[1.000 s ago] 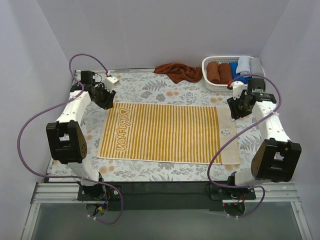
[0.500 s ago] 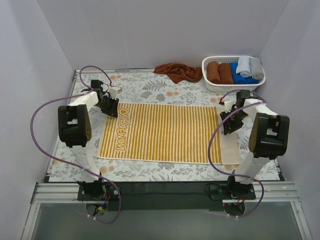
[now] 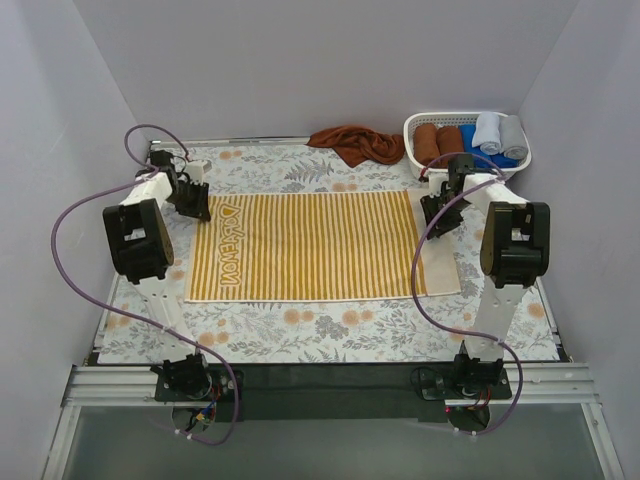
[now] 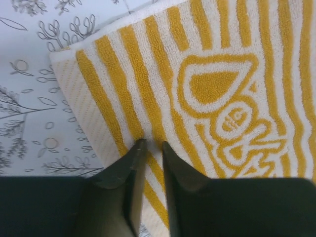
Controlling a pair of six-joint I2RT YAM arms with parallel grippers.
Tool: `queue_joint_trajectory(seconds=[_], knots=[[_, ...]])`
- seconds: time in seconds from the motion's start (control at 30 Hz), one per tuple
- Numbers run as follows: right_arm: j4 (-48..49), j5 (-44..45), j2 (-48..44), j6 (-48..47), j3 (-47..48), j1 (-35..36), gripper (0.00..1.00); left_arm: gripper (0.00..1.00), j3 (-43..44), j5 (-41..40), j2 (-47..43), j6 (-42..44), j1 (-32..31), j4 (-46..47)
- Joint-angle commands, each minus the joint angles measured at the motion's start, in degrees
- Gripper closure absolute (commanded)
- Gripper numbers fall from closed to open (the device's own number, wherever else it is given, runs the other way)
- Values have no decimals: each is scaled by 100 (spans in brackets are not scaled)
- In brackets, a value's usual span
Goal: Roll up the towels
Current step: Flatten the towel, then fold the towel
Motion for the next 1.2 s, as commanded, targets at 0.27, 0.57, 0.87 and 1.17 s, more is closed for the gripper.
queue_joint_trajectory(seconds=[0.27,0.57,0.87,1.17], knots=[[-539,-361,-2173,-420,-841,-36,60,50,-151,1350,-1832,1130,84,-1367],[-830,52,-2836,-588,-2188,-36,76,64,-2217,752,-3520,1887,93,-1553],[-434,342,-2415,-324,-2593,-36,83,82,-3554,682,-3996,1658,84,-1280],[-144,747,-2256,-254,-3015,-80,83,86,-3748,656,-3759,1351,128,-1069]])
